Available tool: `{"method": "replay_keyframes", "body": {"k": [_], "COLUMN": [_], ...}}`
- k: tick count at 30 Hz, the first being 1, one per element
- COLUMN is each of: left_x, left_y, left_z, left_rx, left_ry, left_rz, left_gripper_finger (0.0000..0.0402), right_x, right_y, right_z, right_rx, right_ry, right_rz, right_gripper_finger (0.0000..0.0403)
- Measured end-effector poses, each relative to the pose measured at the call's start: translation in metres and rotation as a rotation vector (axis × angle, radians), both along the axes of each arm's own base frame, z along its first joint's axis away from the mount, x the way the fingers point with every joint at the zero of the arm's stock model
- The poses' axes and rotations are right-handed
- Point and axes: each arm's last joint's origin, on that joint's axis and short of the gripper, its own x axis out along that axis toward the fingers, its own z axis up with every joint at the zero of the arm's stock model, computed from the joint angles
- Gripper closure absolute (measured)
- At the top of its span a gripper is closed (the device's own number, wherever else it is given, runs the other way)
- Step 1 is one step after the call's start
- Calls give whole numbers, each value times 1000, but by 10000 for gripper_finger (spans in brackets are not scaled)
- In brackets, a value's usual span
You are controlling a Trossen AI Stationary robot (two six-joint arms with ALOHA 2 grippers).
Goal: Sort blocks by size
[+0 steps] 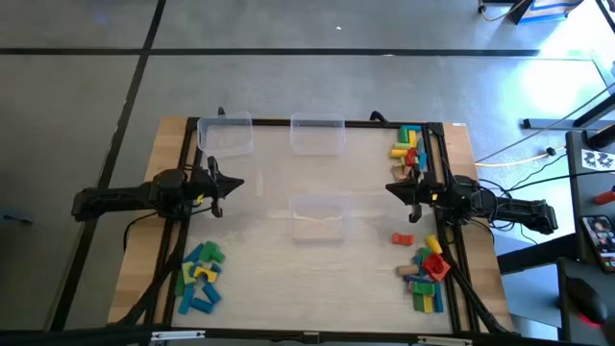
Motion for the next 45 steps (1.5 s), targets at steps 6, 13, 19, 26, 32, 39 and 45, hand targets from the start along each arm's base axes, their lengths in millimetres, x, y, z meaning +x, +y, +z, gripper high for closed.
{"method": "replay_keyframes", "body": {"k": [6,13,19,26,32,39,45], "left_x": [0,0,0,0,-1,-2,-3], "left_y": [0,0,0,0,0,0,4], "left_z": [0,0,0,1,8,15,20], "left_rx": [0,0,22,4,-44,103,168], "left_ry": [0,0,6,-13,-98,-137,-161], "left_rz": [0,0,1,1,-2,11,99], "left_gripper_finger": [396,396,396,396,396,396,396], "right_x": [0,0,0,-1,-5,-7,0], "right_y": [0,0,0,0,-3,-7,-13], "right_z": [0,0,2,5,20,27,19], "right_rx": [0,0,-2,23,-42,-87,-181], "right_ry": [0,-2,-19,-44,-76,-70,86], "right_rz": [0,0,-4,-6,-135,-271,-472], "right_gripper_finger": [382,382,382,382,382,382,382]}}
